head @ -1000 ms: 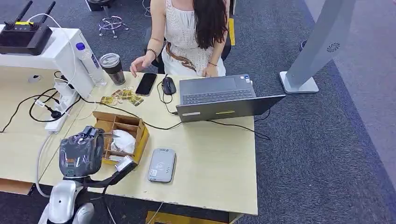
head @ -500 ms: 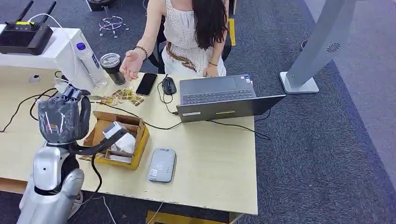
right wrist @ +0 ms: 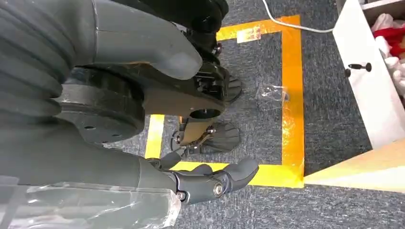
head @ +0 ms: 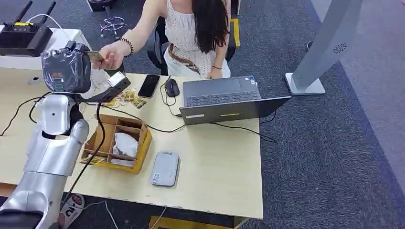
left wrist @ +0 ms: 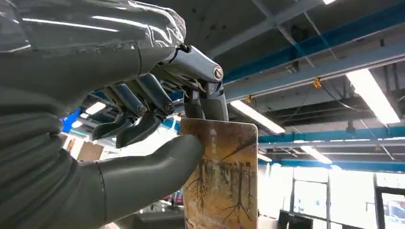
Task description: Pass the card to the sensor for recognition and then transmit it.
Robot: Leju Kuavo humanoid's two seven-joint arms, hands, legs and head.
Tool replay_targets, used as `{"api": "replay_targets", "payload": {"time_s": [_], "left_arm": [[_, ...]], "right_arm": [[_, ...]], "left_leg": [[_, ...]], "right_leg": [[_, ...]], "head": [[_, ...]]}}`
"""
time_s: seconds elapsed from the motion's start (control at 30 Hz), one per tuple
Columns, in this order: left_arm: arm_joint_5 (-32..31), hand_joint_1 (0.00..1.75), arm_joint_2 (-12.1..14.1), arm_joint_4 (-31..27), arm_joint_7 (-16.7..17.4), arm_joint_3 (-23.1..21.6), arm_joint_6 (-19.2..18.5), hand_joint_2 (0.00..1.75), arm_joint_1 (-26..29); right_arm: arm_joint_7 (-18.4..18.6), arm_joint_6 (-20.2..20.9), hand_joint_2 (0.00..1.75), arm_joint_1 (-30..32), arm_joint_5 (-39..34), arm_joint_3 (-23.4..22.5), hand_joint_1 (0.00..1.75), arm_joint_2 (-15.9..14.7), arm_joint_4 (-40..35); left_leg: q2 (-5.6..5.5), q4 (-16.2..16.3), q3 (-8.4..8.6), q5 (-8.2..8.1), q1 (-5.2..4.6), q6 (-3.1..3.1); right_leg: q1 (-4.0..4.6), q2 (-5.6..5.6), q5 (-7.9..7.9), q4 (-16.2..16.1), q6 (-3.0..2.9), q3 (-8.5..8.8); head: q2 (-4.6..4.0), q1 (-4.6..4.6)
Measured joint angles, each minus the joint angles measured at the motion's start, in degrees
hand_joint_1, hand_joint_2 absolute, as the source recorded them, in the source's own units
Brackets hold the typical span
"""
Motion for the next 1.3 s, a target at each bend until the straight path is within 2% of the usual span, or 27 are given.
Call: {"api": "replay_targets", "payload": {"time_s": [0.03, 0.07, 0.47, 0.77, 0.83, 0.93, 1.0, 1.07, 1.1, 1.17, 1.3], "left_arm": [[0.1, 1.75, -0.2, 0.5, 0.0, -0.2, 0.1, 1.75, 0.0], [0.2, 0.0, -0.2, 0.8, 0.0, -0.4, 0.2, 1.75, 0.0], [2.1, 0.0, -0.2, 1.7, 1.0, -0.5, 0.7, 1.75, 0.1], [3.3, 0.0, -0.1, 0.5, 0.0, -0.5, 5.5, 1.75, 3.9], [6.1, 0.0, 0.1, -2.4, -2.1, -0.5, 7.2, 1.75, 6.7], [16.1, 0.0, 0.8, -10.3, -8.7, 0.1, 7.8, 1.75, 13.9], [28.2, 0.0, 2.5, -16.9, -15.7, 1.1, 4.8, 1.75, 20.6], [42.4, 0.0, 4.7, -25.2, -24.6, 4.2, -0.4, 1.75, 30.0], [45.9, 0.0, 5.2, -28.2, -27.5, 6.3, -2.4, 1.75, 33.3], [46.3, 0.0, 5.4, -32.6, -30.3, 10.1, -5.0, 1.75, 37.9], [45.1, 0.0, 5.5, -38.0, -30.8, 14.1, -7.4, 1.75, 42.3]], "right_arm": [[0.0, 0.0, 1.75, 0.0, 0.0, 0.0, 0.0, 0.0, 0.0], [0.0, 0.0, 1.75, 0.0, 0.0, 0.0, 0.0, 0.0, 0.0], [0.0, -0.1, 1.75, 0.2, 0.0, -0.1, 0.0, 0.1, 0.0], [-0.2, -0.2, 1.75, 0.3, 0.2, -0.4, 0.0, 0.0, 0.0], [-0.6, -0.3, 1.75, 0.5, 0.0, -0.7, 0.0, 0.0, 0.0], [-1.9, -0.3, 1.75, 1.0, -1.0, -1.6, 0.0, 0.0, 0.0], [-3.2, 0.2, 1.75, 1.5, -2.1, -2.4, 0.0, 0.0, 0.1], [-4.3, 1.1, 1.75, 2.4, -3.1, -3.6, 0.0, -0.2, 0.2], [-4.7, 1.3, 1.75, 2.8, -3.3, -4.0, 0.0, -0.3, 0.3], [-4.9, 1.3, 1.75, 3.4, -3.4, -4.7, 0.0, -0.6, 0.5], [-5.0, 1.3, 1.75, 3.4, -3.4, -5.4, 0.0, -0.7, 0.6]], "left_leg": [[-0.01, 0.0, 0.0, 0.0, 0.0, 0.0], [-0.01, 0.0, 0.0, 0.0, 0.0, 0.0], [0.0, 0.0, -0.01, 0.0, 0.0, 0.0], [0.0, 0.0, -0.02, 0.0, 0.0, 0.0], [0.04, 0.0, -0.02, -0.01, -0.01, 0.0], [0.1, 0.0, -0.05, -0.11, -0.01, -0.03], [0.25, -0.1, -0.02, -0.2, -0.03, -0.03], [0.64, -0.1, 0.19, -0.4, -0.02, -0.08], [0.64, -0.1, 0.16, -0.42, 0.0, -0.08], [0.32, -0.1, 0.06, -0.42, 0.02, -0.08], [0.23, -0.1, 0.07, -0.4, 0.02, -0.09]], "right_leg": [[0.0, -0.01, 0.0, 0.0, 0.0, 0.0], [0.0, -0.01, 0.0, 0.0, 0.0, 0.0], [0.0, 0.0, 0.0, 0.0, 0.0, 0.0], [0.0, 0.0, 0.0, 0.0, 0.0, 0.01], [0.0, 0.05, 0.0, 0.0, 0.0, 0.02], [0.0, 0.11, -0.04, 0.0, 0.01, 0.03], [0.0, 0.3, -0.11, 0.0, 0.01, 0.05], [-0.01, 0.67, -0.22, 0.0, -0.01, 0.0], [-0.01, 0.67, -0.24, 0.0, -0.02, -0.06], [0.01, 0.36, -0.34, 0.0, 0.0, -0.05], [0.02, 0.28, -0.37, 0.0, -0.01, 0.04]], "head": [[0.0, 0.0], [0.0, 0.0], [0.0, 0.0], [0.0, 0.0], [0.0, -0.02], [0.0, 0.02], [0.0, 0.02], [0.0, -0.07], [0.0, -0.13], [0.0, -0.11], [0.0, -0.13]]}}
